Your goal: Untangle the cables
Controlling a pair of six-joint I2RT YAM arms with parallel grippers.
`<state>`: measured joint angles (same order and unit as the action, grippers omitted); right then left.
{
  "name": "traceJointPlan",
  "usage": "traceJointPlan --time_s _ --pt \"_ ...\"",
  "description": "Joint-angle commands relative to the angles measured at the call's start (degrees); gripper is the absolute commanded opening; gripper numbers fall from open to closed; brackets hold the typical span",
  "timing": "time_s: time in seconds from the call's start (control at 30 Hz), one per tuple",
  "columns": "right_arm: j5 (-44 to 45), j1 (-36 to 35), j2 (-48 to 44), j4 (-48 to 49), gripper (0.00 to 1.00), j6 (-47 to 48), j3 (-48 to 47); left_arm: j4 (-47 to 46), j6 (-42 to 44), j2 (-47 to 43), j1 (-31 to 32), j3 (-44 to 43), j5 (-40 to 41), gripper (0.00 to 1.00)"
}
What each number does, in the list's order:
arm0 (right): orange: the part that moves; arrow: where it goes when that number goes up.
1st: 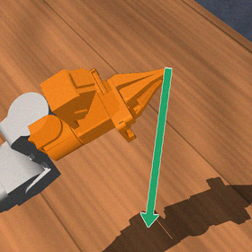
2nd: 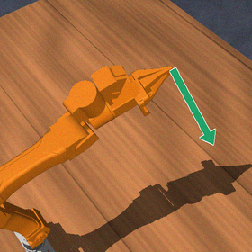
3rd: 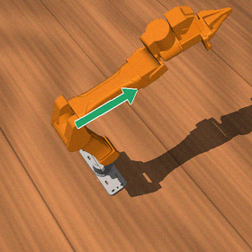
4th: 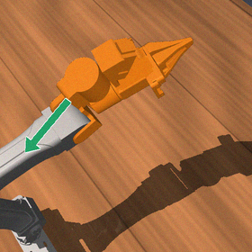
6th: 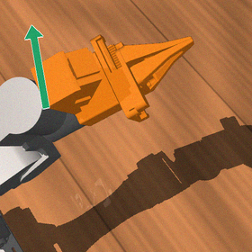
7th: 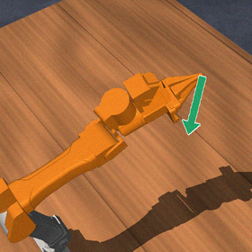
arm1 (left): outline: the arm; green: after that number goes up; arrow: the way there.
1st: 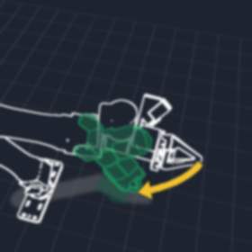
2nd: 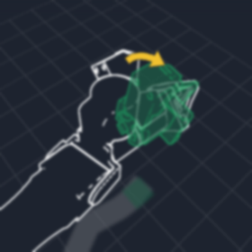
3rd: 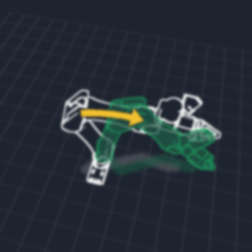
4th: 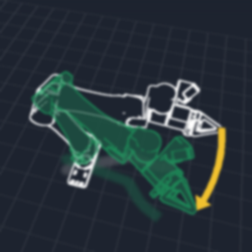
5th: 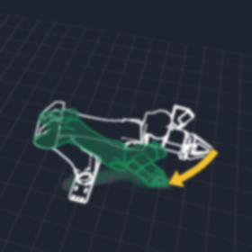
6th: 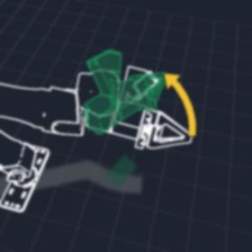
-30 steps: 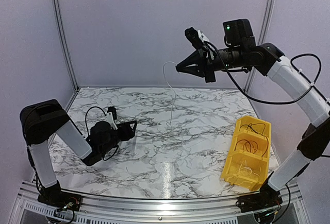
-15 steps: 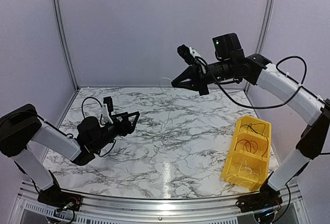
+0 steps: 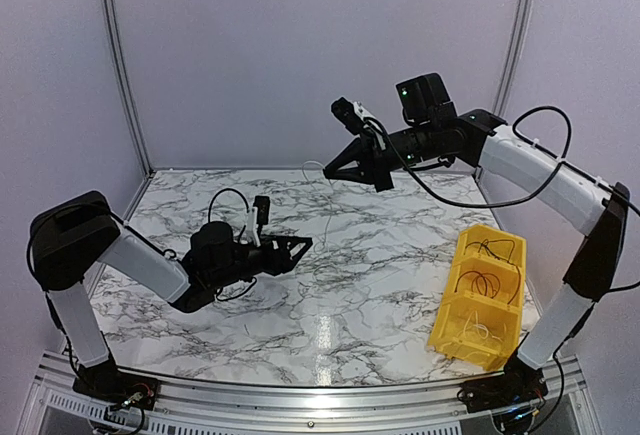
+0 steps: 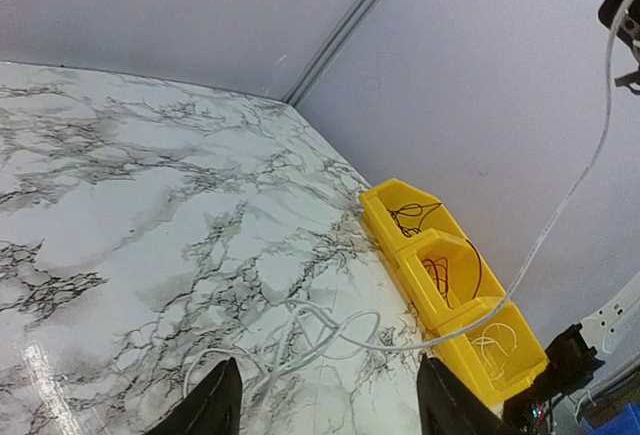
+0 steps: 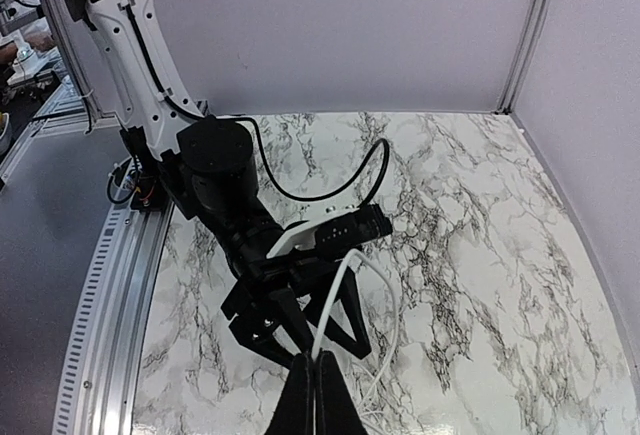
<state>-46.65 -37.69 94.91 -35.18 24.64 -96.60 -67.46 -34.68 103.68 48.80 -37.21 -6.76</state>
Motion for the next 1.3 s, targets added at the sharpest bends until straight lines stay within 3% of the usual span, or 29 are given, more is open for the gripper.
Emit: traceJointPlan --time_s 0.0,0.23,0.43,0.63,0.77,0.93,1.27 --pt "-1.2 0.2 -0.4 1.4 0.0 -1.0 -1.6 0.2 0.0 1.9 1.1 -2.2 -4.1 0.59" --pt "-2.0 0.2 -0.2 1.3 0.0 -1.3 -1.8 0.2 -2.1 5.7 1.2 -4.1 -2.4 0.39" --pt "-2.5 0.2 -0.3 1.3 0.0 -1.6 -1.8 0.2 -2.9 8.8 1.1 -6.8 -2.4 0.36" --pt "-5.1 0.0 -0.7 0.9 0.0 -3.2 -3.1 -0.3 -9.3 12.6 -0.4 -8.4 6.2 0.21" --pt "-6.4 0.1 -2.4 -2.1 0.0 -3.1 -8.0 -1.8 -13.4 16.8 -3.8 -8.9 10.6 0.04" --pt "-4.2 0.6 -5.3 -5.2 0.0 -1.4 -14.7 -6.1 -18.2 19.2 -7.9 -7.2 9.8 0.01" --pt "-1.3 3.7 -7.0 -8.0 0.0 0.5 -23.0 -6.2 -17.7 17.8 -9.3 -2.9 9.7 0.0"
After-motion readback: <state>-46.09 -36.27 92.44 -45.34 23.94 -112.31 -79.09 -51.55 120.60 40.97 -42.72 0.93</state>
